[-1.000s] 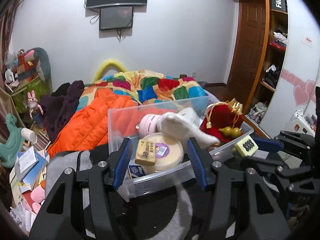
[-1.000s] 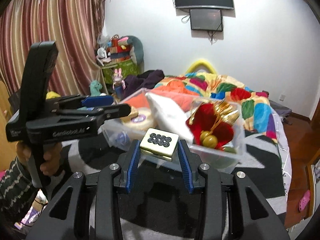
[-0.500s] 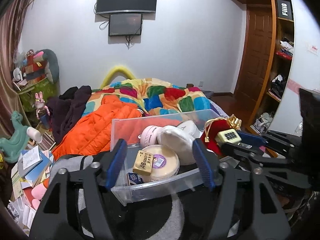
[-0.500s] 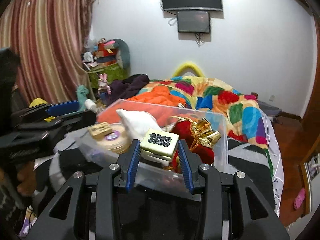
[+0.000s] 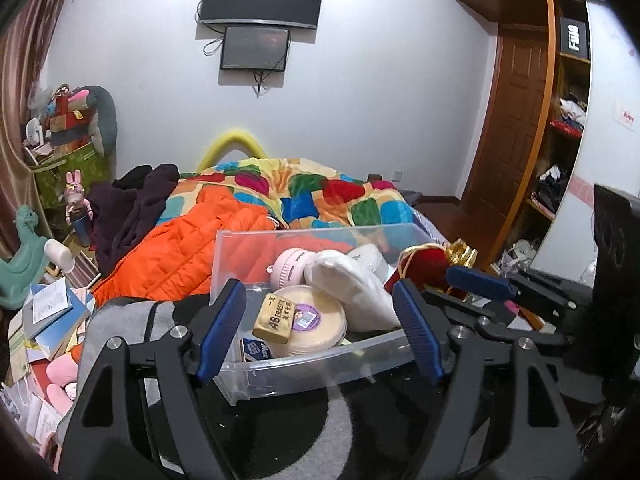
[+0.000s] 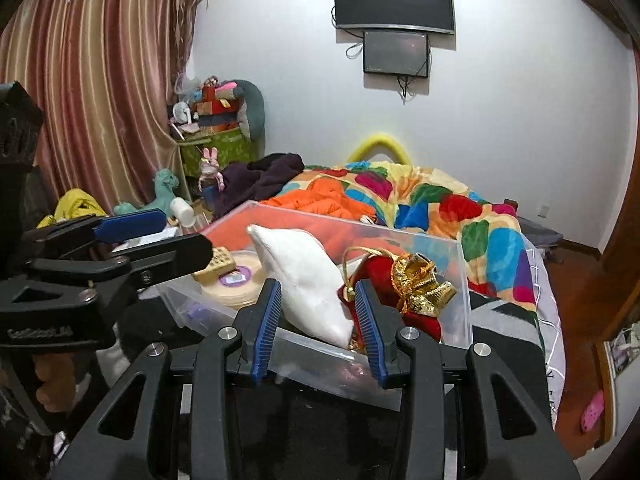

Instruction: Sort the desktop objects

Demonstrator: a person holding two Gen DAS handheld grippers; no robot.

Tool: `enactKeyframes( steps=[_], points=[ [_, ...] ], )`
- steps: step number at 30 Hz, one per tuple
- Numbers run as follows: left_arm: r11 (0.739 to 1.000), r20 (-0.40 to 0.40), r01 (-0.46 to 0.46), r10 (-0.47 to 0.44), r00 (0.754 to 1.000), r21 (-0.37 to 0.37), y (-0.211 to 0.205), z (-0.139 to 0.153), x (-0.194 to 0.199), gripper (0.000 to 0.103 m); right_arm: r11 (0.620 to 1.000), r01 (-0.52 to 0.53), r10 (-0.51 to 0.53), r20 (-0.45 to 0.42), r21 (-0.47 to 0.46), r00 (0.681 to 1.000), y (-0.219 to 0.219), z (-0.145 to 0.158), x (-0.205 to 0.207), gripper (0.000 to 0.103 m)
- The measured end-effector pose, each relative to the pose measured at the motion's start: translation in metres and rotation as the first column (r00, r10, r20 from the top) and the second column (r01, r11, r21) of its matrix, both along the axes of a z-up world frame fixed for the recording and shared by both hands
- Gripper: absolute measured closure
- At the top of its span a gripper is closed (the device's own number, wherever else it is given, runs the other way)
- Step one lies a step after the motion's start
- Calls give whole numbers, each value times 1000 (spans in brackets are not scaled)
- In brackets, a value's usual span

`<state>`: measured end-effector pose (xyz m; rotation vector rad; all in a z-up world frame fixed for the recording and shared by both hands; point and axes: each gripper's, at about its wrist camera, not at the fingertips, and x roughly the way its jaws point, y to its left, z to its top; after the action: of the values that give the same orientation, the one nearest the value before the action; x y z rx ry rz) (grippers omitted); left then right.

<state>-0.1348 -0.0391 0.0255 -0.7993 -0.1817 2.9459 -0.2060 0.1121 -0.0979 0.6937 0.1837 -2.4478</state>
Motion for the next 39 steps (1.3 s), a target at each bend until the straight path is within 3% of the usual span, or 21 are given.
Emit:
enactKeyframes(
  steps=[3,7,12,13,19,27,30,35,39],
  points=[
    [1000,-25,0,1,1000,19,4,6,7,16,1000,11,-11,2,-20,1000,3,3,6,63],
    [1000,-69,-7,8,998,18,13,15,17,13,999,24,-25,-12,-35,1000,6,8,15,53],
    [995,-111,18,-8,994,94,17,23,33,6,994,3,-9,-54,-113,999,23,19,39,23],
    [995,-113,9,2,994,98,18,24,36,5,991,7,-15,-60,-133,998,29,21,45,21],
    [992,-109,-50,63,992,120,18,21,59,3,987,68,-77,-56,-146,995,49,26,62,20],
    [997,-119,-62,67,991,41,36,15,91,2,984,151,-157,-63,-91,986,68,13,81,20],
    [998,-111,-24,29,993,53,43,11,103,2,983,158,-163,-50,-95,985,75,12,85,20],
    [999,-151,-43,45,987,19,53,10,120,2,987,152,-155,-71,-46,985,72,11,96,20],
    [998,-143,-49,56,988,47,49,13,122,2,989,146,-148,-79,-38,986,69,12,108,20]
  ],
)
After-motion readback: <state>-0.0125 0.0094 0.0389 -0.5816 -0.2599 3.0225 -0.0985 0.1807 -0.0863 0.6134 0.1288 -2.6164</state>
